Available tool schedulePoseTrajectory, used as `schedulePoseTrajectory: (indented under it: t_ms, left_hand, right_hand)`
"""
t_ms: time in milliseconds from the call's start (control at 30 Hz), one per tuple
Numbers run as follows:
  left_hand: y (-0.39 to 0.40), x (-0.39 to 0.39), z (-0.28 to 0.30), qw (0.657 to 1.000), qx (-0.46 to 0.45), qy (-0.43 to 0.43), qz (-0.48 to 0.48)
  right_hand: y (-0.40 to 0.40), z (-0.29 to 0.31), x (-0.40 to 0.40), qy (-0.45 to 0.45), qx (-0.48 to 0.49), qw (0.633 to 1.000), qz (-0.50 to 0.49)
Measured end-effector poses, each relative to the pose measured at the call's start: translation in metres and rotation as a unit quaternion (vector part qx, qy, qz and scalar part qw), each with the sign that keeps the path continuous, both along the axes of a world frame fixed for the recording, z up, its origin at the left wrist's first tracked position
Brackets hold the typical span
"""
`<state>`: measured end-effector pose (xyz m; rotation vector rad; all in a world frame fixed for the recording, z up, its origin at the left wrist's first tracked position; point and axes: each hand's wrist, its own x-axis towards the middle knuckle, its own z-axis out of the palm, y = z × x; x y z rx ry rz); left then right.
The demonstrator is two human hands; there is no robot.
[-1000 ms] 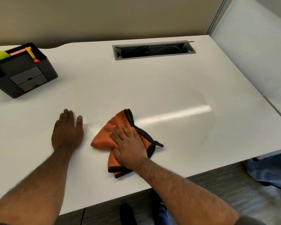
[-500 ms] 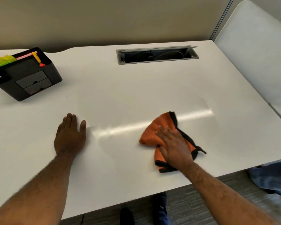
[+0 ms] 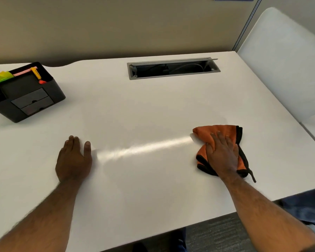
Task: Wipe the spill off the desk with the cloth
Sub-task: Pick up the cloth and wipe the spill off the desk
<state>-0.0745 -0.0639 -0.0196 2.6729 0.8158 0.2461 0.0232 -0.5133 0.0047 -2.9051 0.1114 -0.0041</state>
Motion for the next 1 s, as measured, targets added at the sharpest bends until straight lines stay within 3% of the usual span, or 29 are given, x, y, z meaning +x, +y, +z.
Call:
schedulePoseTrajectory:
  t_ms: [200,567,767,867,1000]
  left_hand:
    - [-0.027,0.018,0.011,0.996,-0.037,-0.055,0.052]
    - [-0.140,0.090,0.025,0.990,-0.007,-0.088,-0.111]
    - [-0.236,0.149,0.038,0.966,-0.035,-0.084,-0.241]
    - [-0.275,0.175,0.046,0.961,-0.061,-0.031,-0.267]
    - [-0.305,0.203,0.055,0.973,-0.056,0.061,-0.217]
  right_hand:
    - [0.005,0.002,0.022,0.027,-0.015,1.000,-0.005]
    - [0.010,0.009,0.065,0.072,-0.029,0.996,0.036]
    - [-0.006,0.017,0.092,0.112,0.042,0.987,0.105]
    - [-0.020,0.017,0.108,0.120,0.088,0.979,0.137]
    - [-0.035,0.018,0.120,0.016,0.146,0.986,0.084]
